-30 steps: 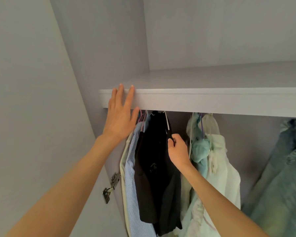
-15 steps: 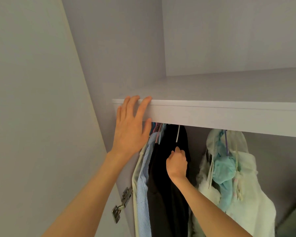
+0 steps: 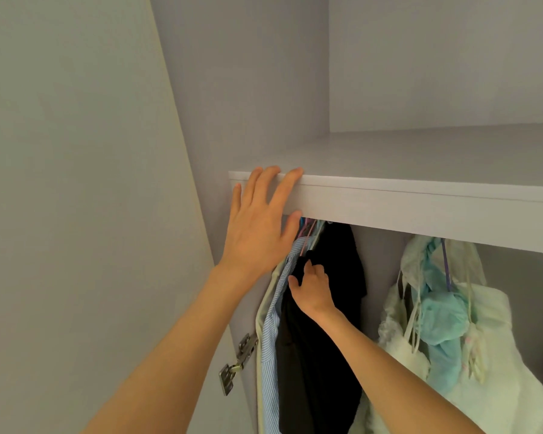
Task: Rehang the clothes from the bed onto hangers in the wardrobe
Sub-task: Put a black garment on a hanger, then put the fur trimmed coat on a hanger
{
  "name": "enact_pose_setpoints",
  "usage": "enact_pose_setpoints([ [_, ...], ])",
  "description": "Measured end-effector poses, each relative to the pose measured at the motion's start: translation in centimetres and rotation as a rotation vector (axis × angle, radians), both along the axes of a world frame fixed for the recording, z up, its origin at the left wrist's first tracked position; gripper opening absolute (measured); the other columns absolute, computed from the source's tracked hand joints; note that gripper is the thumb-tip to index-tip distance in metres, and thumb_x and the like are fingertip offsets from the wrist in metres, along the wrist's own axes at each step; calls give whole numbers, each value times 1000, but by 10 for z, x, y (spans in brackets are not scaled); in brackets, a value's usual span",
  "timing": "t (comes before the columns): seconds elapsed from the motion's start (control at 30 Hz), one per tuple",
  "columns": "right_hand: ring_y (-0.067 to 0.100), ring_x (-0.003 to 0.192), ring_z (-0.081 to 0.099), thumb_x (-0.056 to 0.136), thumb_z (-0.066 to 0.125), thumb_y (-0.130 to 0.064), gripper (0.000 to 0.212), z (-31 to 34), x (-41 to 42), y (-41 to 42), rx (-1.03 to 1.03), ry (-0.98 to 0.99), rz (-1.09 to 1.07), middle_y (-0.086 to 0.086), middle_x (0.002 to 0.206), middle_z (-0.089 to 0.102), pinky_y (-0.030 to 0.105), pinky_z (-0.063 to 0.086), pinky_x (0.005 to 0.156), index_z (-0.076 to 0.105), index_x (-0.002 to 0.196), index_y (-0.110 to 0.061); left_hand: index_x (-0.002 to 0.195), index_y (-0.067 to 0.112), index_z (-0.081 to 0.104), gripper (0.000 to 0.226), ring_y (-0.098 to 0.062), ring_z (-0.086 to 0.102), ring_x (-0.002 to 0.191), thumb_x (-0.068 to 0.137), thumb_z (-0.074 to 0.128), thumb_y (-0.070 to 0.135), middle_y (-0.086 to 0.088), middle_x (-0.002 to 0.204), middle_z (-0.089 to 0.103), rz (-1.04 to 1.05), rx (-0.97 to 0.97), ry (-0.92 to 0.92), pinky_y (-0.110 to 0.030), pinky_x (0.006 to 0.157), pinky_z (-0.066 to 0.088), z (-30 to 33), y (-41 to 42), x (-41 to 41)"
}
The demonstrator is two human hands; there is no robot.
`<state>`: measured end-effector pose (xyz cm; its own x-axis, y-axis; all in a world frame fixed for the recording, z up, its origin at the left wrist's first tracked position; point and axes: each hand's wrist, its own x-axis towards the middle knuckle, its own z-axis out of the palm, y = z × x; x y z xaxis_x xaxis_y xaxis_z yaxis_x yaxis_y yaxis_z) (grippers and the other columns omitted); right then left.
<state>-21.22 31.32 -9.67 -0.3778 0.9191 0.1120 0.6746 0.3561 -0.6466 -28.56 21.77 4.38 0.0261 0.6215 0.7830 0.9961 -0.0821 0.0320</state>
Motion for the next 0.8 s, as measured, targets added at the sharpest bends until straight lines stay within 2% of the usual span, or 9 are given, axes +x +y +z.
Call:
enact_pose_setpoints([
  [0.07,31,136,24,98,39,-34,66,-2,3,-5,24,-7,22,19,149,21,35,22,112,11,147,0,145,27,22,59,-29,17,140,89,37,39,-8,147,28,4,-48,-6,-55,111,21,-1,-3,1],
  [0.17,25,142,15,98,40,-33,65,-6,11,-17,33,51,98,15,154,17,30,15,115,10,148,-2,148,28,13,61,-26,2,144,91,34,40,-7,155,13,-6,-108,-63,-46,114,5,-19,-18,3],
  [0.27,20,144,11,98,41,-32,65,-13,23,-38,86,65,177,10,155,14,27,11,115,10,148,-6,147,30,12,59,-25,-4,143,94,34,39,-9,155,12,23,-166,-45,-42,112,-1,-69,-44,-2],
  [0.33,18,144,8,98,40,-35,65,-20,34,-56,121,31,206,7,156,12,28,10,116,9,149,-10,146,31,11,58,-26,-2,142,93,34,38,-11,154,16,91,-244,-67,-43,112,3,-109,-66,-7],
  [0.43,18,145,3,98,35,-41,64,-32,51,-86,193,-90,268,4,157,8,35,6,118,8,149,-15,145,26,22,56,-28,6,139,93,41,32,-15,150,28,162,-322,-104,-53,110,22,-161,-105,-4],
  [0.47,18,145,2,98,34,-42,64,-40,56,-99,213,-135,292,4,157,8,36,4,118,7,149,-16,146,27,21,57,-26,2,139,94,44,28,-14,151,25,179,-362,-133,-52,112,20,-175,-121,0],
  [0.6,18,145,1,98,34,-42,63,-70,71,-155,240,-201,414,4,157,8,36,0,116,8,149,-16,148,30,7,57,-16,-21,136,99,35,29,-5,157,1,288,-516,-260,-39,115,-5,-216,-195,19],
  [0.73,16,145,0,99,34,-40,62,-101,65,-236,185,-230,622,2,157,7,35,-1,116,6,149,-18,146,33,4,56,-23,-12,140,97,30,38,-4,156,4,454,-598,-308,-39,113,-4,-257,-302,34],
  [0.8,14,145,-4,99,31,-41,62,-116,59,-283,137,-235,754,0,157,2,33,-4,115,1,149,-20,145,31,14,63,-31,11,142,92,49,35,-7,154,19,593,-637,-331,-48,112,11,-270,-363,44],
])
